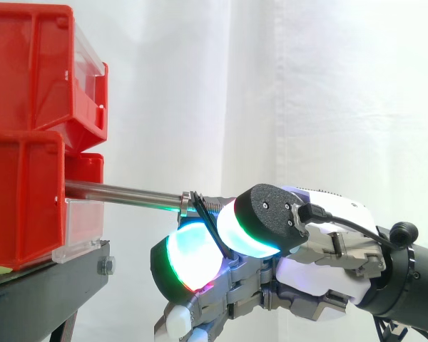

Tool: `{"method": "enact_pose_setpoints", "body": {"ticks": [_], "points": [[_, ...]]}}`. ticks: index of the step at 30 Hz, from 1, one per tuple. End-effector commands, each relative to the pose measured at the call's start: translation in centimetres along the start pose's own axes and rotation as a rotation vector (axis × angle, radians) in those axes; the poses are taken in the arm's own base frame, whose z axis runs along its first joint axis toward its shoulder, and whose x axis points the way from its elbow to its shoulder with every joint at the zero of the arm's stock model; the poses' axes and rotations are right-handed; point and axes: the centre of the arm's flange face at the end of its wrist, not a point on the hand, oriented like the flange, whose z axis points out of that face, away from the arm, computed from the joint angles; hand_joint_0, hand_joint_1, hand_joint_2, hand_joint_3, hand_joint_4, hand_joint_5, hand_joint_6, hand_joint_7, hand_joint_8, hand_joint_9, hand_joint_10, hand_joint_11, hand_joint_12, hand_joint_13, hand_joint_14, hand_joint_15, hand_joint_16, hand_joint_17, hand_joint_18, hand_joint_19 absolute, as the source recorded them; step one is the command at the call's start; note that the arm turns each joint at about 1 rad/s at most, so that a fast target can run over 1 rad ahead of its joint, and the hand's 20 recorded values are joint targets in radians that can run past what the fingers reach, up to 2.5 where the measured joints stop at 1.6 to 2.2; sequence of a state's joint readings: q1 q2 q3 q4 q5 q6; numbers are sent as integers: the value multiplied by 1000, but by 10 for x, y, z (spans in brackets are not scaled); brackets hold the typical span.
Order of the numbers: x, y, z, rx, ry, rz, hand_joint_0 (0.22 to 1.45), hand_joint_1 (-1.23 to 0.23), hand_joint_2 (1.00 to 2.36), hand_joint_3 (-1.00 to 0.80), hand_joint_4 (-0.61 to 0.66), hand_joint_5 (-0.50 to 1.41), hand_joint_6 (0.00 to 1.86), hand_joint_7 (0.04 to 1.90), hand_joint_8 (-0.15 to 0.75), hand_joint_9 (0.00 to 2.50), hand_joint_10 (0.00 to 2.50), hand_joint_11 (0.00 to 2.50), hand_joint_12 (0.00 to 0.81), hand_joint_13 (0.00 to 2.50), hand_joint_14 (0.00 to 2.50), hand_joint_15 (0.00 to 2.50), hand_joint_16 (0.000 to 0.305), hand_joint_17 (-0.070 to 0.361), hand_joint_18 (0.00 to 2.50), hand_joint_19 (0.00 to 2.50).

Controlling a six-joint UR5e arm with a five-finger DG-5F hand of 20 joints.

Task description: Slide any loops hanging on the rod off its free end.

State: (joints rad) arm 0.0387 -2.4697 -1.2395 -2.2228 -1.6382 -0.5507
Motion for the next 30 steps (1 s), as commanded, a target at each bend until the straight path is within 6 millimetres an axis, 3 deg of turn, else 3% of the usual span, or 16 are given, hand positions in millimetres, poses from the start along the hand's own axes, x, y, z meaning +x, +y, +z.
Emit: {"method": "enact_pose_setpoints", "body": {"ticks": [1,20,26,30], "points": [[0,0,0,-1,-1,0,564,-523,1013,-372,215,-115,502,1383,343,845,15,394,392,773,11,266,65,146,707,591],[-1,-5,-5,18,17,-43,557,-548,1012,-383,231,-120,503,1296,343,838,14,378,391,770,10,269,65,147,708,591],[-2,-5,-5,20,17,-44,569,-550,1012,-377,229,-113,502,1360,345,845,15,392,389,779,11,267,65,146,714,584],[-2,-5,-5,20,17,-44,591,-578,1016,-340,231,-103,502,1517,348,862,16,395,385,792,12,258,64,144,729,584]]}}
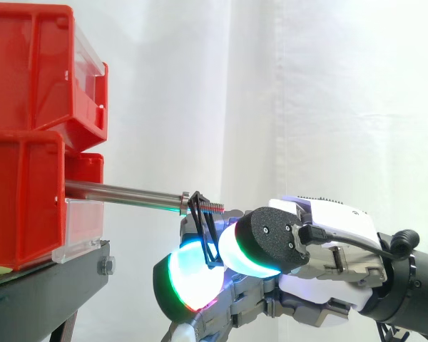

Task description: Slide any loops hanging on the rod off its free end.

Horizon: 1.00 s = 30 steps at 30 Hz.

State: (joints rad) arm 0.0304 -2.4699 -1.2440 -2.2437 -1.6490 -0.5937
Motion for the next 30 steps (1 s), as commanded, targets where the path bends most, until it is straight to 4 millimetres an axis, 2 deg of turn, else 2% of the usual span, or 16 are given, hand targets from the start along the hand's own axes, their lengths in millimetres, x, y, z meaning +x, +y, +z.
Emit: {"method": "enact_pose_setpoints", "body": {"ticks": [1,8,13,16,21,23,25,30], "points": [[-1,0,0,0,-2,0,593,-585,1016,-332,227,-106,517,1506,347,862,15,399,384,793,12,258,64,143,732,583],[0,1,1,-5,-3,0,592,-605,1017,-317,216,-126,582,1464,348,863,15,409,385,797,10,261,64,144,737,573],[2,2,1,-9,-2,0,580,-642,1023,-231,194,-172,732,1286,348,855,17,419,387,802,10,261,64,145,747,571],[2,2,1,-9,-2,0,578,-653,1028,-157,154,-184,765,1320,345,857,17,424,386,803,10,258,64,145,748,571],[4,3,2,-10,-1,3,569,-656,1031,-98,113,-194,812,1252,345,866,16,444,386,804,10,258,64,145,754,569],[3,3,2,-9,-2,3,573,-670,1028,-142,141,-191,808,1221,345,867,16,449,386,802,10,261,64,145,754,575],[3,4,3,-10,-3,4,558,-643,1019,-283,176,-161,711,1302,346,868,16,445,390,800,10,263,65,146,751,583],[3,4,3,-12,-6,18,521,-608,1008,-403,220,-131,592,1411,353,872,16,441,402,798,10,261,68,152,758,585]]}}
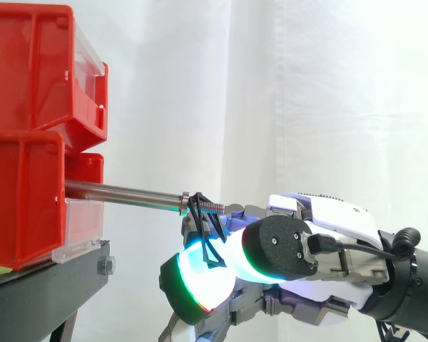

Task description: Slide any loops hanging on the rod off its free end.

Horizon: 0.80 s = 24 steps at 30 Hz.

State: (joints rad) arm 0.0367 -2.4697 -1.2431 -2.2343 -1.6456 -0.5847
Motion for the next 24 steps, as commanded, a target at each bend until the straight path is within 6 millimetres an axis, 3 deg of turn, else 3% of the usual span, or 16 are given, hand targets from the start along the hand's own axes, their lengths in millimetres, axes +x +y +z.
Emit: {"method": "enact_pose_setpoints", "body": {"ticks": [1,9,12,24], "points": [[-2,0,1,-5,-6,16,521,-605,1008,-418,218,-129,584,1414,353,872,16,444,402,796,10,263,68,152,756,586],[-6,-4,-1,-3,-15,39,518,-600,1008,-425,225,-124,569,1429,355,874,18,444,404,795,10,266,68,153,759,586],[1,-13,-4,7,-7,39,520,-605,1008,-418,231,-124,568,1431,354,874,17,437,405,795,12,260,68,152,758,588],[0,-10,-1,-4,-13,36,532,-614,1009,-407,233,-128,595,1408,354,880,16,443,399,797,10,266,67,151,758,582]]}}
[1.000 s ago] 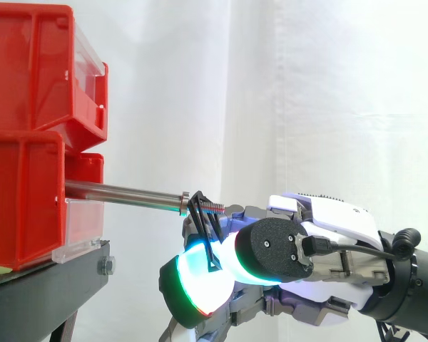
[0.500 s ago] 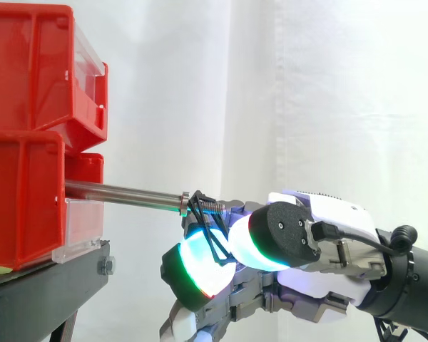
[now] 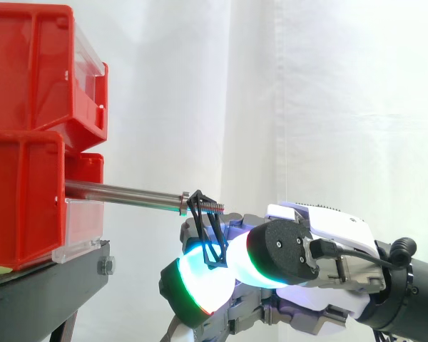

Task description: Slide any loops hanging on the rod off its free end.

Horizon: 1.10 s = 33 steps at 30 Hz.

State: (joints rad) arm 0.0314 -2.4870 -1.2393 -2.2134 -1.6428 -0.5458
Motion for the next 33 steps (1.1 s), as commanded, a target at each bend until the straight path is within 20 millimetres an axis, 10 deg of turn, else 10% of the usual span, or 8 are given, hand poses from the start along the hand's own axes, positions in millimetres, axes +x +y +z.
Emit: {"method": "enact_pose_setpoints", "body": {"ticks": [1,33], "points": [[0,1,2,-4,-2,0,532,-613,1009,-414,230,-127,589,1421,354,881,16,445,399,797,10,266,67,151,758,582],[1,6,8,-11,-3,-30,561,-647,1031,-73,144,-194,820,1268,347,889,19,474,392,817,10,269,65,146,773,584]]}}
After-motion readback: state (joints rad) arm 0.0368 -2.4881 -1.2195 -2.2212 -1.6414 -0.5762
